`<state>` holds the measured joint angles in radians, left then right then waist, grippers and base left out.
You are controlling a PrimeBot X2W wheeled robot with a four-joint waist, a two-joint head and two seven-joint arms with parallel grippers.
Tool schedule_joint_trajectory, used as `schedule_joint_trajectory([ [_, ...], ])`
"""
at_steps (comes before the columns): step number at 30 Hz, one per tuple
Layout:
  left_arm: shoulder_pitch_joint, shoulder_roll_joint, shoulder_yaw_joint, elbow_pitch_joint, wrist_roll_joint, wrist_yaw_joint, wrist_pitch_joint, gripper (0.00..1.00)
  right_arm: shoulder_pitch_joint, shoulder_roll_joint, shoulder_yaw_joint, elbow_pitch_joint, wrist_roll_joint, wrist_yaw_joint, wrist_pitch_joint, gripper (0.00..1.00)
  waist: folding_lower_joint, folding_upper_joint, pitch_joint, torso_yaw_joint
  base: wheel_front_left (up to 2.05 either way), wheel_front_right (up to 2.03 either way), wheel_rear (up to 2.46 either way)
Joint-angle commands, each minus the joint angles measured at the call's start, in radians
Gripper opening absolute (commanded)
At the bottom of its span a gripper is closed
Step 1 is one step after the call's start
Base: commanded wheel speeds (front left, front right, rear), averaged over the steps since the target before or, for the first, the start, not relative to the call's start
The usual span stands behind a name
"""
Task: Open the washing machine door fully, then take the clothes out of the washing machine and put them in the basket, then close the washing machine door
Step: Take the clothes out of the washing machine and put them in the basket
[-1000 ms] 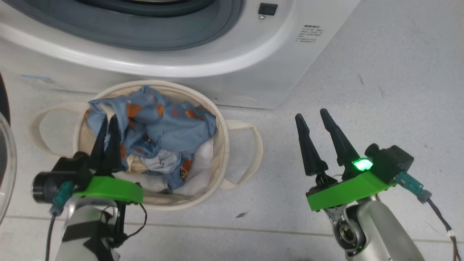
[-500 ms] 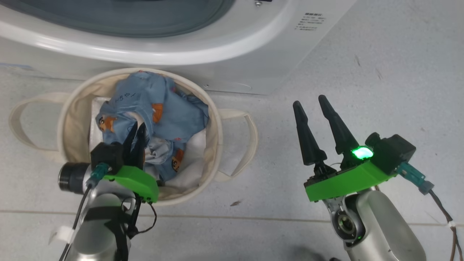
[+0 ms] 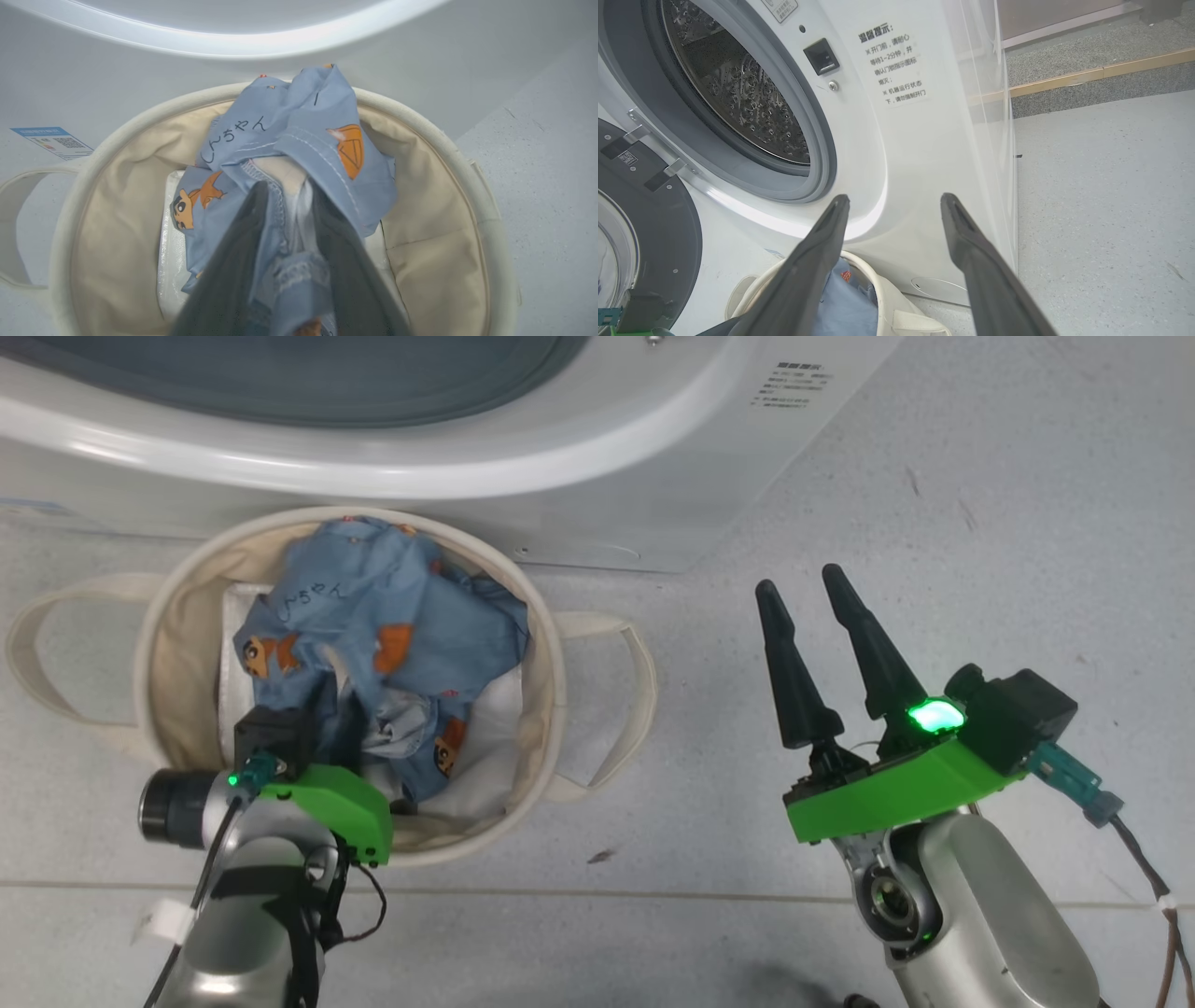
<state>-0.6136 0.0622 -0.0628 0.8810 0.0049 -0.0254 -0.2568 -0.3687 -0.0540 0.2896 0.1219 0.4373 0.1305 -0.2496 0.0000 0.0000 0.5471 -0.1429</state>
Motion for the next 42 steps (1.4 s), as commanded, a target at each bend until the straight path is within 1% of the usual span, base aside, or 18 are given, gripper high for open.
schedule_joint_trajectory([
  [1, 0.0, 0.026, 0.022, -0.023, -0.008, 0.007, -0.005, 1.0, 0.006, 0.004, 0.019, -0.03, 0.002, 0.0, -0.012, 1.0, 0.0, 0.0, -0.006, 0.004, 0.0, 0.0, 0.0],
  [8, 0.041, 0.023, 0.036, -0.091, -0.032, 0.016, -0.005, 1.0, 0.014, 0.004, 0.02, -0.021, -0.001, 0.0, -0.012, 1.0, 0.0, 0.0, -0.048, 0.025, 0.0, 0.0, 0.0],
  [12, 0.075, 0.023, 0.053, -0.154, -0.047, 0.018, -0.005, 1.0, 0.021, 0.004, 0.019, -0.015, -0.001, 0.0, -0.012, 1.0, 0.0, 0.0, -0.078, 0.037, 0.0, 0.0, 0.0],
  [18, 0.135, 0.008, 0.083, -0.306, -0.083, 0.004, -0.005, 1.0, 0.042, 0.004, 0.004, -0.005, -0.004, 0.0, -0.012, 1.0, 0.0, 0.0, -0.131, 0.06, 0.0, 0.0, 0.0],
  [22, 0.186, -0.003, 0.096, -0.43, -0.103, 0.002, -0.005, 1.0, 0.06, 0.004, -0.002, 0.003, -0.008, 0.0, -0.012, 1.0, 0.0, 0.0, -0.173, 0.073, 0.0, 0.0, 0.0],
  [28, 0.261, -0.011, 0.071, -0.582, -0.129, 0.002, -0.005, 1.0, 0.089, 0.004, -0.01, 0.012, -0.02, 0.0, -0.012, 1.0, 0.0, 0.0, -0.236, 0.097, 0.0, 0.0, 0.0],
  [31, 0.302, -0.011, 0.04, -0.641, -0.162, 0.011, -0.005, 1.0, 0.108, 0.004, -0.014, 0.025, -0.03, 0.0, -0.012, 1.0, 0.0, 0.0, -0.268, 0.108, 0.0, 0.0, 0.0],
  [38, 0.388, -0.012, -0.031, -0.713, -0.178, 0.056, -0.005, 1.0, 0.151, 0.004, -0.053, 0.038, -0.052, 0.0, -0.012, 1.0, 0.0, 0.0, -0.333, 0.131, 0.0, 0.0, 0.0],
  [42, 0.423, -0.012, -0.048, -0.726, -0.172, 0.061, -0.005, 1.0, 0.167, 0.004, -0.054, 0.038, -0.051, 0.0, -0.012, 1.0, 0.0, 0.0, -0.359, 0.131, 0.0, 0.0, 0.0],
])
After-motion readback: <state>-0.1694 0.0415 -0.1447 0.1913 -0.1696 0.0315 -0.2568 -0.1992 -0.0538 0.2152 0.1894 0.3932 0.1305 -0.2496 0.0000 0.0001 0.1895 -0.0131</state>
